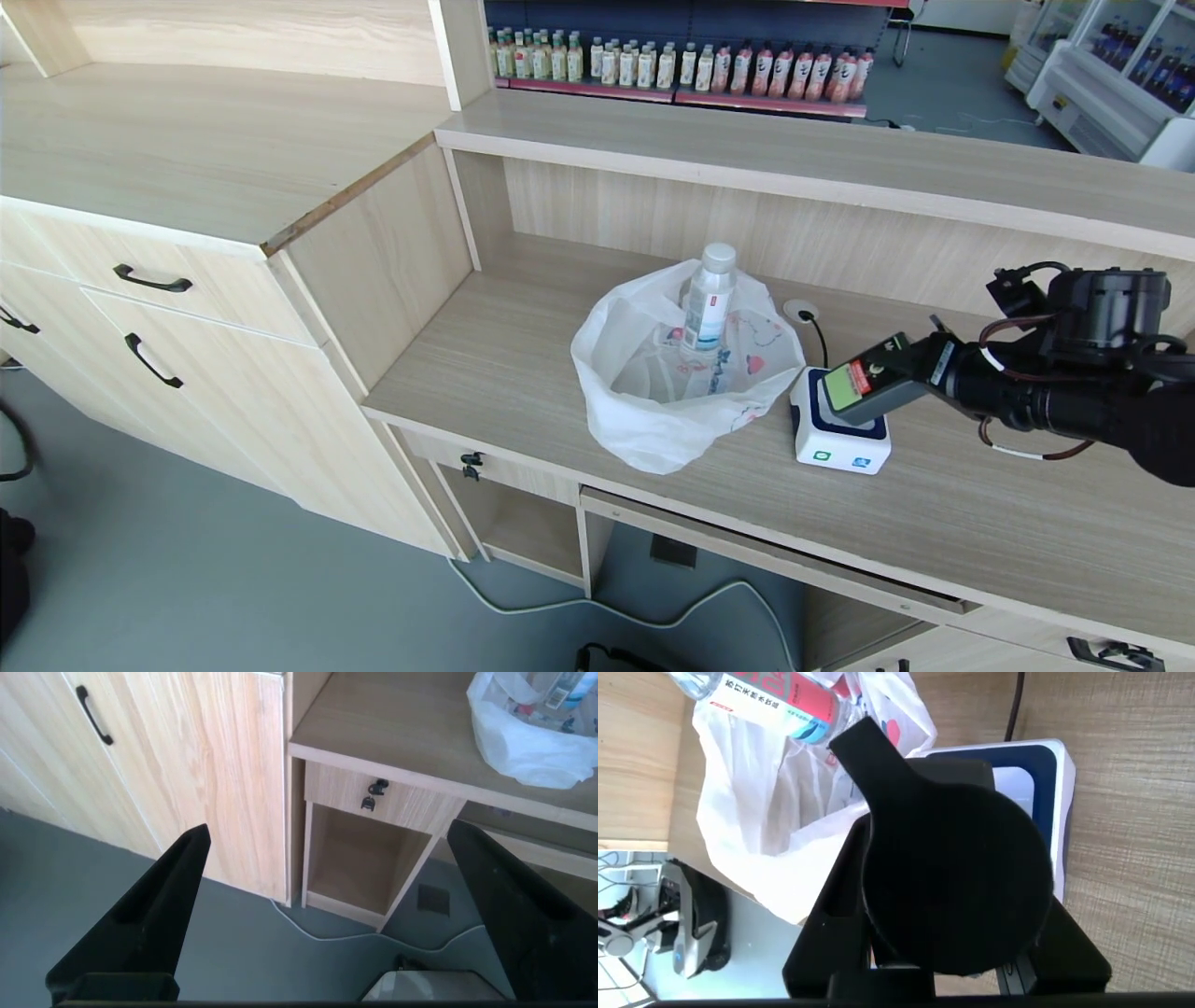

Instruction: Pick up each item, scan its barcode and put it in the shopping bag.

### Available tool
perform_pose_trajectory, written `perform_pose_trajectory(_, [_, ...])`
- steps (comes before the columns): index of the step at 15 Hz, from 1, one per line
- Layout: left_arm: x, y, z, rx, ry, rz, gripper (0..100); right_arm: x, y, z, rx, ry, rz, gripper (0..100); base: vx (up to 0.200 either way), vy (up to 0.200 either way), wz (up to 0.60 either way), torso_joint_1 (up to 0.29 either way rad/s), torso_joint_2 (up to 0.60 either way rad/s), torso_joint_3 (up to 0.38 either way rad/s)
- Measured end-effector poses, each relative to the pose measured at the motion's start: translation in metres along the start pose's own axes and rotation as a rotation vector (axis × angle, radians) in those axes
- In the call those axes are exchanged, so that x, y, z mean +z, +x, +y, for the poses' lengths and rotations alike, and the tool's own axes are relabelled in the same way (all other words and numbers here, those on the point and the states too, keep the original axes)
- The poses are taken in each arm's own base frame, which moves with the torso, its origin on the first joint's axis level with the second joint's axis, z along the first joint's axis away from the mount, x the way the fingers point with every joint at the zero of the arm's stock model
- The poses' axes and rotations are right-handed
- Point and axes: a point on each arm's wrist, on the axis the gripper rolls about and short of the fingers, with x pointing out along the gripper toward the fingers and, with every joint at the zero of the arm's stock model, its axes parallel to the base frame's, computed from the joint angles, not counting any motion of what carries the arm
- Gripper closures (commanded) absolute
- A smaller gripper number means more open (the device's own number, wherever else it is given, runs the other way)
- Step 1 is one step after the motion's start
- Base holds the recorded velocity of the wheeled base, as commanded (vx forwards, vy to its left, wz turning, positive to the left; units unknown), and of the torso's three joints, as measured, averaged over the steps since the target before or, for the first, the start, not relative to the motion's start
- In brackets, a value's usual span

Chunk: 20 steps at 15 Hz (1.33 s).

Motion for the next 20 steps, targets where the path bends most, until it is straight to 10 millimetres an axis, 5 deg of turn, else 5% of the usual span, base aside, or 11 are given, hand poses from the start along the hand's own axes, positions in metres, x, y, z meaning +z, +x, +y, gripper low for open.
perform_pose_trajectory(15, [0.000, 0.000, 0.000, 0.000, 0.000, 0.000, 0, 0.000, 0.004, 0.007, 0.020, -0.026, -0.002, 100, 0.000, 0.000, 0.00, 0.000, 0.00, 0.000])
perform_pose_trajectory(17, [0.000, 0.000, 0.000, 0.000, 0.000, 0.000, 0, 0.007, -0.006, 0.013, 0.035, -0.134, -0.043, 100, 0.000, 0.000, 0.00, 0.000, 0.00, 0.000])
perform_pose_trajectory(20, [0.000, 0.000, 0.000, 0.000, 0.000, 0.000, 0, 0.008, -0.040, 0.010, -0.019, -0.599, -0.085, 100, 0.000, 0.000, 0.00, 0.000, 0.00, 0.000])
